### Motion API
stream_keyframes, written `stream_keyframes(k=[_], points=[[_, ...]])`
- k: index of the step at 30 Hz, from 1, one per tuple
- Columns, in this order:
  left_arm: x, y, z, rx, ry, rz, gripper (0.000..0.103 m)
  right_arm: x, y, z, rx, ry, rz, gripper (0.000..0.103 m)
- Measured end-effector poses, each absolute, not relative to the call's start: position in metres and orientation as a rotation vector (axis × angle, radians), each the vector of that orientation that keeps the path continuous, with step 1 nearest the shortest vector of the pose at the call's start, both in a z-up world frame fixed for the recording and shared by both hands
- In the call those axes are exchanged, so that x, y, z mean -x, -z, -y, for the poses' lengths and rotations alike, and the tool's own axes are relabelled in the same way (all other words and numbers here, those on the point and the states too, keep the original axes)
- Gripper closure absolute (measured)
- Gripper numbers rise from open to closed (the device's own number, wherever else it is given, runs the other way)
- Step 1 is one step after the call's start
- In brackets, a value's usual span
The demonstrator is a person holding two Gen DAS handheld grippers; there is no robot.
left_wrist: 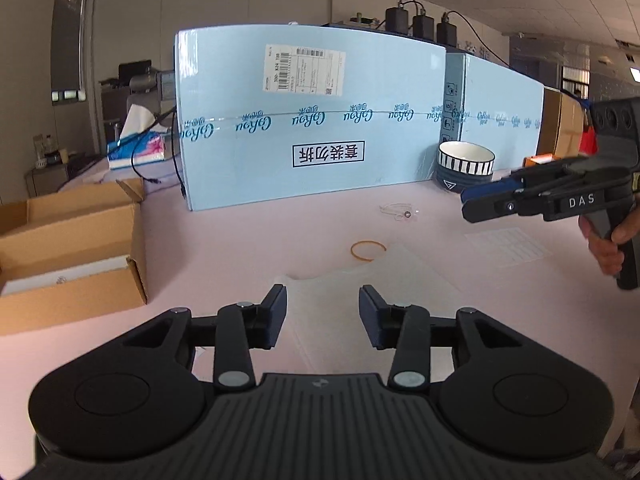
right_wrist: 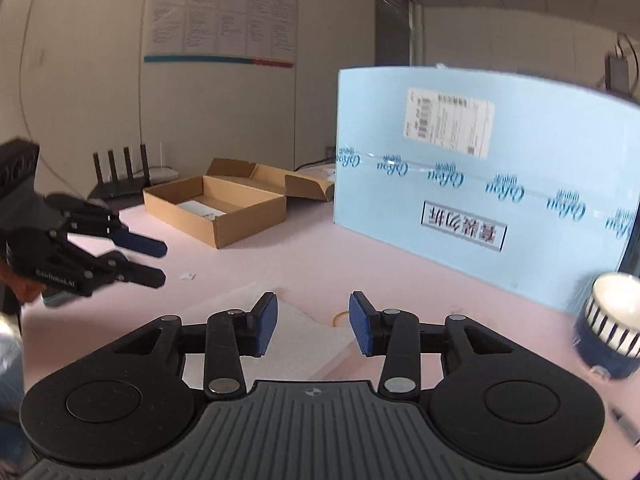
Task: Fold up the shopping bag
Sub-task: 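Close the right gripper on the bag corner and lift it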
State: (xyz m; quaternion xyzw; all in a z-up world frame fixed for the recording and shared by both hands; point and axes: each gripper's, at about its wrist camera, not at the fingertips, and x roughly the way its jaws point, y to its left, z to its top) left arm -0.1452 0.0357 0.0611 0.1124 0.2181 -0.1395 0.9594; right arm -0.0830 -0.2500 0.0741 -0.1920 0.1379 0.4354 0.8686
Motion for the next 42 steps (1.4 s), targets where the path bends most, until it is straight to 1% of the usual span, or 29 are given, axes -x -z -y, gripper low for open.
stream_keyframes(k=[2, 4, 5, 9, 10, 11, 13, 15, 19, 21, 29, 37, 38, 39, 40, 41, 42], points=[[0.166, -0.059, -0.019, -0.463, 0.271, -0.414, 0.065, 0.117, -0.066, 0.243, 0.652, -0.947, -0.177, 0.056], [0.176, -0.05, -0.005, -0.622, 0.293, -0.412, 0.064, 0.152, -0.058, 0.236, 0.901, -0.972, -0.06, 0.056], [0.179, -0.045, 0.003, -0.712, 0.314, -0.417, 0.061, 0.163, -0.054, 0.233, 0.992, -0.983, -0.025, 0.056], [0.181, -0.025, 0.027, -0.977, 0.32, -0.409, 0.055, 0.178, -0.026, 0.218, 1.249, -0.972, 0.026, 0.056], [0.181, -0.022, 0.03, -1.023, 0.331, -0.405, 0.053, 0.178, -0.02, 0.216, 1.295, -0.966, 0.028, 0.056], [0.182, -0.019, 0.033, -1.071, 0.347, -0.402, 0.048, 0.178, -0.016, 0.214, 1.328, -0.963, 0.027, 0.055], [0.184, -0.013, 0.036, -1.154, 0.372, -0.401, 0.042, 0.174, -0.01, 0.21, 1.365, -0.977, 0.002, 0.055], [0.185, -0.007, 0.038, -1.235, 0.395, -0.401, 0.034, 0.169, -0.008, 0.206, 1.379, -0.983, -0.022, 0.055], [0.18, -0.001, 0.038, -1.32, 0.438, -0.384, 0.032, 0.159, -0.005, 0.198, 1.408, -1.003, -0.084, 0.055], [0.177, 0.002, 0.038, -1.356, 0.458, -0.37, 0.028, 0.157, -0.003, 0.194, 1.423, -1.006, -0.088, 0.054], [0.168, 0.011, 0.044, -1.447, 0.496, -0.331, 0.023, 0.156, 0.009, 0.189, 1.43, -0.983, -0.075, 0.054], [0.157, 0.009, 0.036, -1.37, 0.532, -0.346, 0.022, 0.151, 0.011, 0.18, 1.43, -0.965, -0.084, 0.055], [0.157, 0.009, 0.034, -1.354, 0.528, -0.343, 0.022, 0.152, 0.012, 0.18, 1.425, -0.958, -0.085, 0.058], [0.158, 0.009, 0.033, -1.344, 0.524, -0.341, 0.022, 0.153, 0.013, 0.179, 1.418, -0.952, -0.092, 0.068], [0.158, 0.008, 0.033, -1.337, 0.52, -0.34, 0.022, 0.154, 0.016, 0.178, 1.414, -0.948, -0.098, 0.076], [0.158, 0.008, 0.032, -1.328, 0.514, -0.34, 0.023, 0.156, 0.02, 0.177, 1.422, -0.948, -0.098, 0.092], [0.159, 0.008, 0.032, -1.327, 0.509, -0.338, 0.023, 0.161, 0.027, 0.178, 1.458, -0.95, -0.08, 0.099]])
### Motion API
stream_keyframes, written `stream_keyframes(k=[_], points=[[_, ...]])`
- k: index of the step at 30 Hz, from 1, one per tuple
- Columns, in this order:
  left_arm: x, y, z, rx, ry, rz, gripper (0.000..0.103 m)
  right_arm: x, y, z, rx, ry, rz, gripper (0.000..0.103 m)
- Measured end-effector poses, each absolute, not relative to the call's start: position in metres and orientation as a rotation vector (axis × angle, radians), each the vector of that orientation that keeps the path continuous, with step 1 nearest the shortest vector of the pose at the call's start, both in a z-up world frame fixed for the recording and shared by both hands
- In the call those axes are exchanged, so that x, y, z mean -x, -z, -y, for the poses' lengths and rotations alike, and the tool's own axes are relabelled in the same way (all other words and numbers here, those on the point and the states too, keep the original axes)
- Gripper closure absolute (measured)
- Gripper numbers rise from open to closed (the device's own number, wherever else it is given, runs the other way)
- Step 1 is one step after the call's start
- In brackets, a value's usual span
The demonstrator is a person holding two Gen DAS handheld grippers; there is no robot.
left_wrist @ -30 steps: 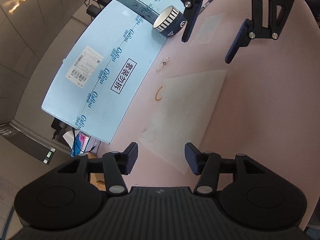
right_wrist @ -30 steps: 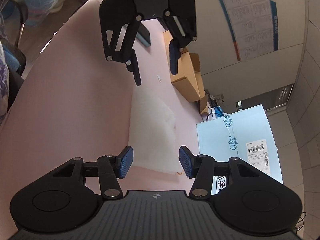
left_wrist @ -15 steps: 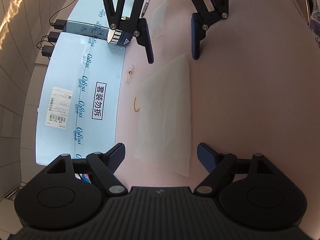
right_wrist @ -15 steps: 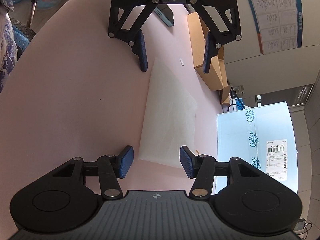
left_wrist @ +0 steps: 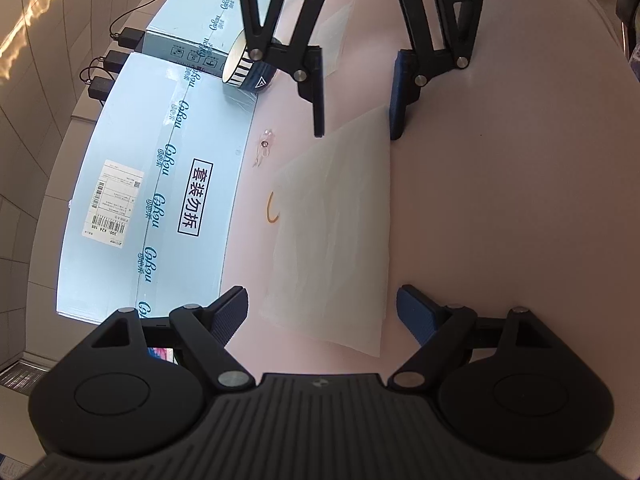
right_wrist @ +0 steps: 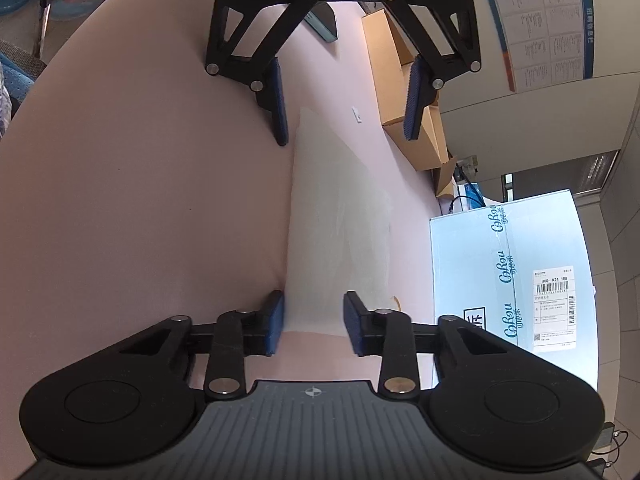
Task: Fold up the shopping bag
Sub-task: 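Close the right gripper on the bag corner and lift it, then close the left gripper on the bag strip while the right gripper holds the corner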
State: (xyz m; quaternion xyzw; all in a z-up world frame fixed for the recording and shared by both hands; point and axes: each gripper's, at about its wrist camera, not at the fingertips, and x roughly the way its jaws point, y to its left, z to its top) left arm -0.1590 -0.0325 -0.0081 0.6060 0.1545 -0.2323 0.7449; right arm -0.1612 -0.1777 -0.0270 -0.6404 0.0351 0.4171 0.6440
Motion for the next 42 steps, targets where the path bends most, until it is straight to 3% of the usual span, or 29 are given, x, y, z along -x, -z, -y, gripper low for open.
stream_keyframes(k=[3, 16, 19, 24, 26, 32, 42], points=[[0.167, 0.011, 0.036, -1.366, 0.486, -0.303, 0.024, 0.169, 0.037, 0.179, 1.49, -0.923, -0.031, 0.099], [0.174, 0.005, 0.044, -1.349, 0.512, -0.29, 0.023, 0.139, -0.041, 0.186, 1.052, -1.011, -0.318, 0.101], [0.173, 0.006, 0.044, -1.365, 0.531, -0.3, 0.032, 0.14, -0.053, 0.191, 1.014, -1.01, -0.313, 0.101], [0.171, 0.004, 0.043, -1.369, 0.561, -0.35, 0.075, 0.142, -0.063, 0.198, 0.941, -1.044, -0.34, 0.101], [0.171, 0.002, 0.042, -1.353, 0.577, -0.368, 0.082, 0.145, -0.062, 0.201, 0.932, -1.053, -0.35, 0.101], [0.187, -0.016, 0.037, -1.303, 0.696, -0.444, 0.085, 0.153, -0.065, 0.214, 0.848, -1.101, -0.418, 0.101], [0.166, -0.064, 0.013, -0.99, 0.879, -0.66, 0.083, 0.126, -0.085, 0.228, 0.527, -1.167, -0.608, 0.101]])
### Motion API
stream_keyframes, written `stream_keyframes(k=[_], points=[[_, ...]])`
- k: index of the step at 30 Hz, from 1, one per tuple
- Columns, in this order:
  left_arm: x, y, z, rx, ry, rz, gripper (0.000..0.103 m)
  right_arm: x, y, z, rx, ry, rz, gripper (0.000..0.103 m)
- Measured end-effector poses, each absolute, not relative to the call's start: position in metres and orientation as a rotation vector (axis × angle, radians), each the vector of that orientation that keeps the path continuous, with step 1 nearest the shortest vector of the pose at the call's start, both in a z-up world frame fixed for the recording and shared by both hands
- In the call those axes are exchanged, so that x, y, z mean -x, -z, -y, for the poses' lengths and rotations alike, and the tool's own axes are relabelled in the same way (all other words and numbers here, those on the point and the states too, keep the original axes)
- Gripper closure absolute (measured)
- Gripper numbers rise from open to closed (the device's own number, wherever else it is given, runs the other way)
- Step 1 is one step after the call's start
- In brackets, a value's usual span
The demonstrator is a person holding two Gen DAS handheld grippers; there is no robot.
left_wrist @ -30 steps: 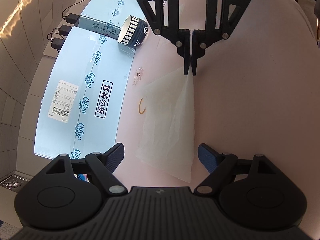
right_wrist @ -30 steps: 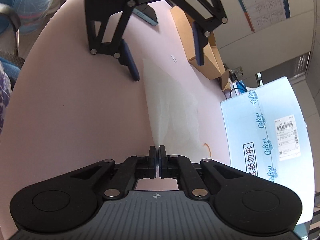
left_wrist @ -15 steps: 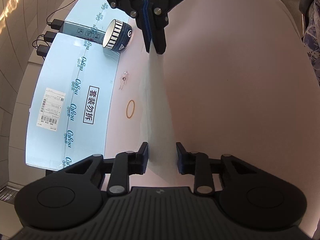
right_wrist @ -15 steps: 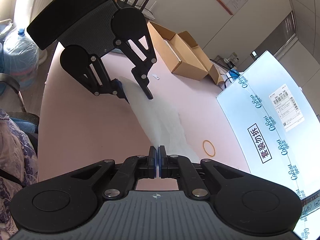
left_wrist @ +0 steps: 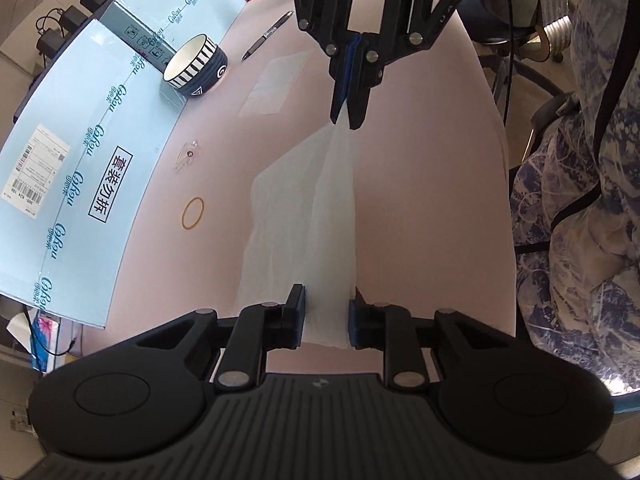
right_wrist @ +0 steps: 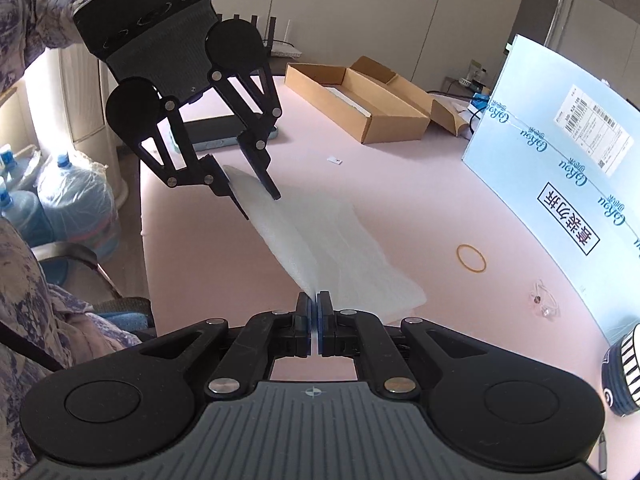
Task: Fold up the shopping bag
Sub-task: 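Close the left gripper on the bag strip while the right gripper holds the corner, then open the right gripper and release the bag held by the left gripper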
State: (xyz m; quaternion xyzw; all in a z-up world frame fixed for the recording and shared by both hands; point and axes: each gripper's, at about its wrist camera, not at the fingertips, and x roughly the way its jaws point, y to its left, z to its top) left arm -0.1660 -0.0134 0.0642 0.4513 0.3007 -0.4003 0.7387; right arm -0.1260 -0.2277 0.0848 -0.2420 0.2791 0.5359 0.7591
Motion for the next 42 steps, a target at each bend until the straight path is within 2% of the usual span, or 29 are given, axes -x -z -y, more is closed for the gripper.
stream_keyframes(k=[4, 10, 25, 28, 30, 33, 42], points=[[0.144, -0.073, 0.003, -0.86, 0.962, -0.739, 0.083, 0.094, -0.086, 0.231, 0.353, -1.179, -0.712, 0.1], [0.111, -0.07, -0.008, -0.785, 0.969, -0.829, 0.083, 0.065, -0.085, 0.237, 0.224, -1.164, -0.762, 0.1], [0.051, -0.065, -0.029, -0.636, 0.989, -0.905, 0.083, 0.028, -0.068, 0.229, 0.197, -1.127, -0.814, 0.1], [0.049, -0.066, -0.032, -0.598, 0.998, -0.889, 0.083, 0.03, -0.069, 0.236, 0.164, -1.14, -0.814, 0.099], [0.054, -0.068, -0.031, -0.597, 1.016, -0.865, 0.077, 0.037, -0.074, 0.239, 0.158, -1.156, -0.792, 0.099], [0.06, -0.07, -0.025, -0.596, 1.039, -0.842, 0.075, 0.051, -0.08, 0.24, 0.143, -1.197, -0.78, 0.099], [0.116, -0.064, 0.011, -0.726, 0.92, -0.686, 0.074, 0.089, -0.09, 0.248, 0.11, -1.249, -0.728, 0.1]])
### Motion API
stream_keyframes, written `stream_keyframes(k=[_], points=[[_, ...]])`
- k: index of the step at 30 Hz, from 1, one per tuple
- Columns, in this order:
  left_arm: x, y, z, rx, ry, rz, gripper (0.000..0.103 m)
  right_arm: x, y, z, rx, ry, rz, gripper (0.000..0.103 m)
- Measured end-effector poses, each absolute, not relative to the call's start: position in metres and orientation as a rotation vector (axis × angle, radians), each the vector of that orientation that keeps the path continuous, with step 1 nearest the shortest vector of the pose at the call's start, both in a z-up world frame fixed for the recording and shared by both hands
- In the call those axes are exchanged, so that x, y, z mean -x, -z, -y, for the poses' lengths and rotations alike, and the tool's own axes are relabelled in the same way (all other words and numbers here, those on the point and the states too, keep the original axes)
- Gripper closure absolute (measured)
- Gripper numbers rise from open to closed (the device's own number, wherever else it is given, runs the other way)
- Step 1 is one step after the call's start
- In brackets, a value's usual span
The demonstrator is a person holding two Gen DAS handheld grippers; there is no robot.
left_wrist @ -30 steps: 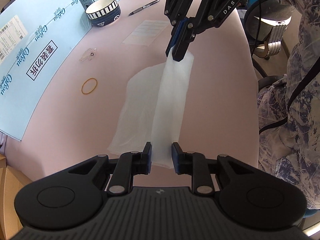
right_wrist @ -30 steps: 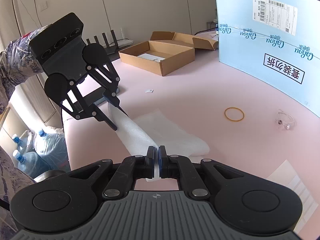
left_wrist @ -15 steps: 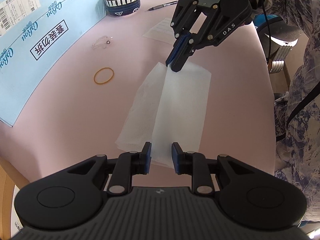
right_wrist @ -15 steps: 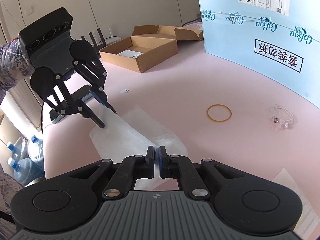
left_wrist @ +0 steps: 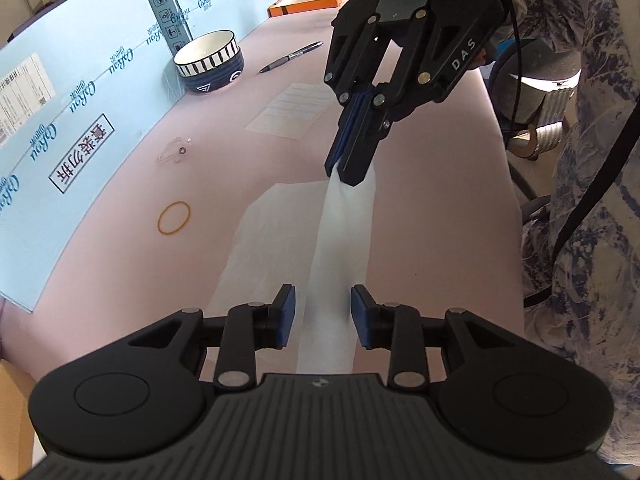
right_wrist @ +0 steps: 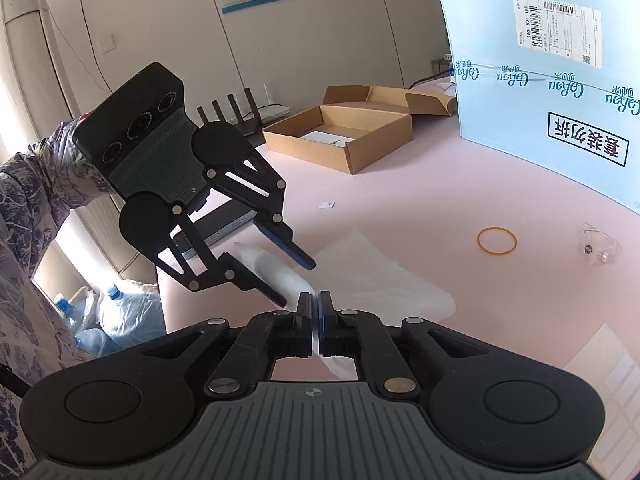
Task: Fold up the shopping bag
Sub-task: 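Open the right gripper and release the bag held by the left gripper, then close the right gripper on the bag edge while the left gripper holds the bag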
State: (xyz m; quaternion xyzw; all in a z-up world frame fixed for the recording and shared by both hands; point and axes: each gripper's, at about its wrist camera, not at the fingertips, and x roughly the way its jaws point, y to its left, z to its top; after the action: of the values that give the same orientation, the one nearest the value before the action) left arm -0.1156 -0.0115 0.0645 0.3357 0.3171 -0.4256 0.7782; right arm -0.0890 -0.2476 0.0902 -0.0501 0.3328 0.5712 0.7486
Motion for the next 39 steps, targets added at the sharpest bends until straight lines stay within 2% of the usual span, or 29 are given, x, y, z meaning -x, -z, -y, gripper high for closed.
stream_keyframes(k=[4, 6, 7, 8, 9, 11, 14, 16, 17, 18, 30, 39], points=[[0.131, -0.062, 0.016, -0.653, 0.783, -0.711, 0.075, 0.103, -0.087, 0.251, 0.099, -1.249, -0.729, 0.1], [0.138, -0.054, 0.026, -0.645, 0.656, -0.779, 0.086, 0.109, -0.084, 0.252, 0.097, -1.249, -0.738, 0.1], [0.143, -0.05, 0.031, -0.653, 0.634, -0.795, 0.087, 0.111, -0.082, 0.253, 0.099, -1.247, -0.739, 0.1], [0.15, -0.046, 0.035, -0.665, 0.643, -0.798, 0.09, 0.114, -0.08, 0.254, 0.103, -1.242, -0.738, 0.095], [0.156, -0.043, 0.038, -0.678, 0.649, -0.798, 0.096, 0.116, -0.079, 0.255, 0.106, -1.236, -0.741, 0.084], [0.163, -0.039, 0.043, -0.684, 0.652, -0.802, 0.099, 0.118, -0.079, 0.261, 0.08, -1.221, -0.739, 0.079], [0.17, -0.04, 0.041, -0.684, 0.643, -0.8, 0.101, 0.117, -0.087, 0.278, -0.005, -1.202, -0.721, 0.079], [0.171, -0.039, 0.041, -0.692, 0.635, -0.807, 0.101, 0.11, -0.092, 0.288, -0.087, -1.195, -0.713, 0.086], [0.172, -0.039, 0.041, -0.697, 0.63, -0.808, 0.101, 0.103, -0.093, 0.29, -0.135, -1.192, -0.725, 0.095], [0.172, -0.038, 0.041, -0.701, 0.63, -0.809, 0.101, 0.095, -0.091, 0.29, -0.173, -1.193, -0.744, 0.097], [0.18, -0.045, 0.047, -0.703, 0.644, -0.79, 0.1, 0.034, -0.02, 0.243, -0.374, -1.244, -1.059, 0.095], [0.181, -0.054, 0.052, -0.635, 0.657, -0.821, 0.098, 0.032, 0.003, 0.254, -0.438, -1.193, -1.144, 0.096]])
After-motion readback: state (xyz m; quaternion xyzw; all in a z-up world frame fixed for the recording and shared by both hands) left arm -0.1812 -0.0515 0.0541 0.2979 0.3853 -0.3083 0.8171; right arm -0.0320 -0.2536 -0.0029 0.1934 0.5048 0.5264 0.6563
